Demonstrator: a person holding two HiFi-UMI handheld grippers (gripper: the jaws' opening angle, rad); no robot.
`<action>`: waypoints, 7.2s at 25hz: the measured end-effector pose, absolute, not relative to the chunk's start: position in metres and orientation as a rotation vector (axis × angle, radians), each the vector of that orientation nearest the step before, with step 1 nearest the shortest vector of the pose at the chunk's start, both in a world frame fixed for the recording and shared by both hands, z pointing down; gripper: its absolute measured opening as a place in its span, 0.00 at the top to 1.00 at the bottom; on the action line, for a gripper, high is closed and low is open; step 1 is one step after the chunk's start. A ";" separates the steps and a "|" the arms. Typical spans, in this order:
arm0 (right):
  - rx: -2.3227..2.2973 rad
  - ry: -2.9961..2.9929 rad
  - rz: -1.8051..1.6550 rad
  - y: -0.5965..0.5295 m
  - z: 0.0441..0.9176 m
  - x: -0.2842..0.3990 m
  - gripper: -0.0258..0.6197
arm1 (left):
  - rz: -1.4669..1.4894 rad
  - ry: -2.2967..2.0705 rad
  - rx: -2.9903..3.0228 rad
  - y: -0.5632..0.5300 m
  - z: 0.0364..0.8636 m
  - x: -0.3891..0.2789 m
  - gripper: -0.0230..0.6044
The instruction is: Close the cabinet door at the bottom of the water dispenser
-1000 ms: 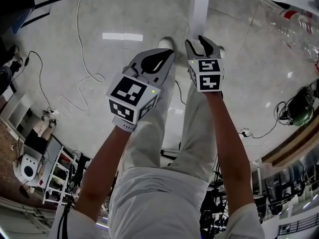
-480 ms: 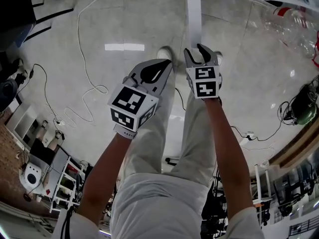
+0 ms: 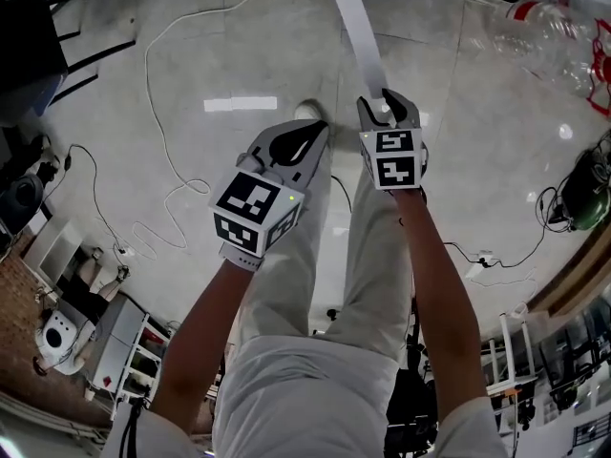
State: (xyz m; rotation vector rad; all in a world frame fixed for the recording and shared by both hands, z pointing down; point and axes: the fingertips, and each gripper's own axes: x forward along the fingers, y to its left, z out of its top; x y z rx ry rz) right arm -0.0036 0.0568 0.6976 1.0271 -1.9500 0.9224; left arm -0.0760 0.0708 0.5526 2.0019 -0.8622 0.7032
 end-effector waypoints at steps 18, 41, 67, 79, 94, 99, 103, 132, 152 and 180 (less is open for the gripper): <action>1.121 -1.903 0.902 0.017 0.698 0.062 0.70 | 0.752 -0.787 2.037 0.042 0.555 -0.018 0.95; 1.199 -1.897 0.816 -0.062 0.698 0.134 0.73 | 0.790 -0.732 2.067 0.008 0.558 0.045 0.95; 1.184 -1.963 0.673 -0.156 0.694 0.175 0.75 | 0.779 -0.775 2.096 -0.044 0.556 0.074 0.95; 1.219 -1.968 0.660 -0.196 0.691 0.182 0.76 | 0.792 -0.775 2.100 -0.053 0.553 0.073 0.95; 1.324 -1.924 0.783 -0.206 0.688 0.195 0.73 | 0.791 -0.777 2.112 -0.056 0.550 0.065 0.95; 1.295 -1.933 0.771 -0.195 0.689 0.189 0.73 | 0.793 -0.765 2.118 -0.048 0.549 0.063 0.95; 1.304 -1.923 0.771 -0.191 0.686 0.185 0.73 | 0.796 -0.757 2.124 -0.044 0.548 0.058 0.95; 1.183 -1.906 0.726 -0.191 0.692 0.164 0.70 | 0.766 -0.802 2.122 -0.035 0.533 0.026 0.95; 1.229 -2.070 0.554 -0.117 0.489 0.132 0.94 | 0.705 -0.753 2.256 -0.011 0.408 0.019 0.95; 1.431 -2.304 0.334 -0.006 0.176 0.054 0.94 | 0.385 -0.969 2.414 0.023 0.175 -0.089 0.95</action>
